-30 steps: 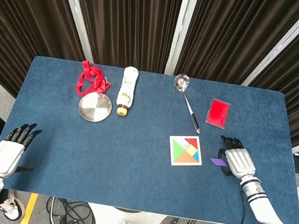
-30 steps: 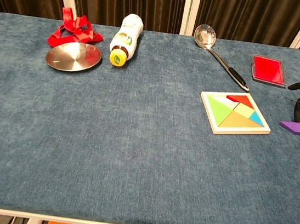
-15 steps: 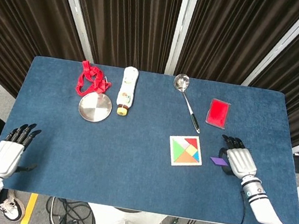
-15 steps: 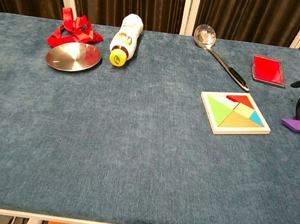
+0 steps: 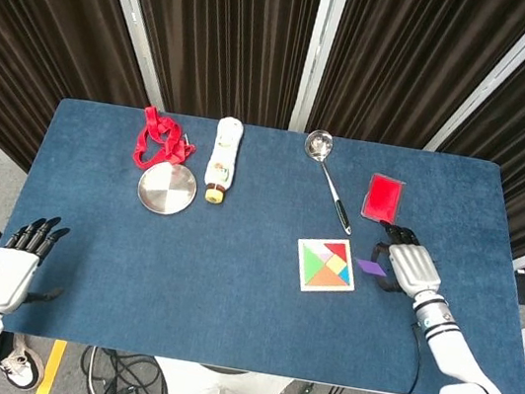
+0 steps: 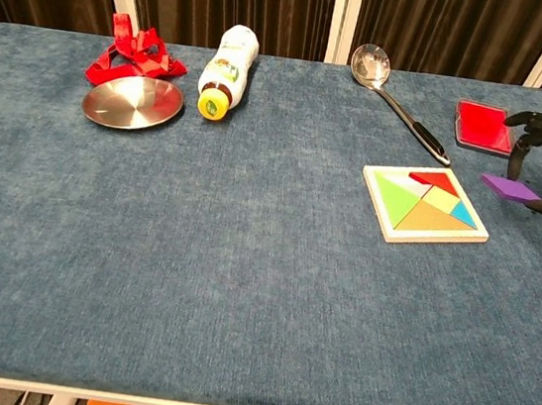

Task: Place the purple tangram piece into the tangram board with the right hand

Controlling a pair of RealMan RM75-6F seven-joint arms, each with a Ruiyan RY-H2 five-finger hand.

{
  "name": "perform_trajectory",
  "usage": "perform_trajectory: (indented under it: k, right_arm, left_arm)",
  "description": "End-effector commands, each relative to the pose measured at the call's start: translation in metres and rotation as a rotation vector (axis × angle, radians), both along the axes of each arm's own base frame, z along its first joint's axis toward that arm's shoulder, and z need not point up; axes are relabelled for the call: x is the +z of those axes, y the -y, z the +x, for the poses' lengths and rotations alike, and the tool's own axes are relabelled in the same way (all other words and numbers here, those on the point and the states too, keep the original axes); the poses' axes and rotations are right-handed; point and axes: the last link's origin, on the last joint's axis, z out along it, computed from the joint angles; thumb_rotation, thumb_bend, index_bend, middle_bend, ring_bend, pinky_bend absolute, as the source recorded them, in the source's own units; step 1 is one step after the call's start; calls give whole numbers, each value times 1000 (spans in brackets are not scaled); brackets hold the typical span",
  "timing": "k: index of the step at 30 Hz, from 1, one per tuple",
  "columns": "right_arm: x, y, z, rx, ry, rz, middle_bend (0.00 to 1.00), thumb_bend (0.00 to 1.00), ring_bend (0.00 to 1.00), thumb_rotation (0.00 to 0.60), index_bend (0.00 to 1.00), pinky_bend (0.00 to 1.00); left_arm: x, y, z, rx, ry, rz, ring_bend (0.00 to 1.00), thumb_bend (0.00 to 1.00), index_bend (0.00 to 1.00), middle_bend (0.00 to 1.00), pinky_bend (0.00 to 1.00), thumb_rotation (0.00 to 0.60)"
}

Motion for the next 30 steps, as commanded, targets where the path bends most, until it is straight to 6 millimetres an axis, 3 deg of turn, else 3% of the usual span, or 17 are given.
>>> perform_trajectory:
  k: [1,15,30]
  right_arm:
    - [-3,15,24,7,-23,37,0,219,0,600,559,0]
    - [-41,44,82,15,-95,141,0,218,0,600,569,0]
    - [-64,50,104,0,-127,155,0,218,0,600,571,0]
  left_arm:
    - [0,0,-1,3,2,1,0,31,134,45,138,600]
    - [2,0,-9,21,17,7,0,31,134,45,138,600]
    - [4,1,-14,37,29,16,0,31,134,45,138,600]
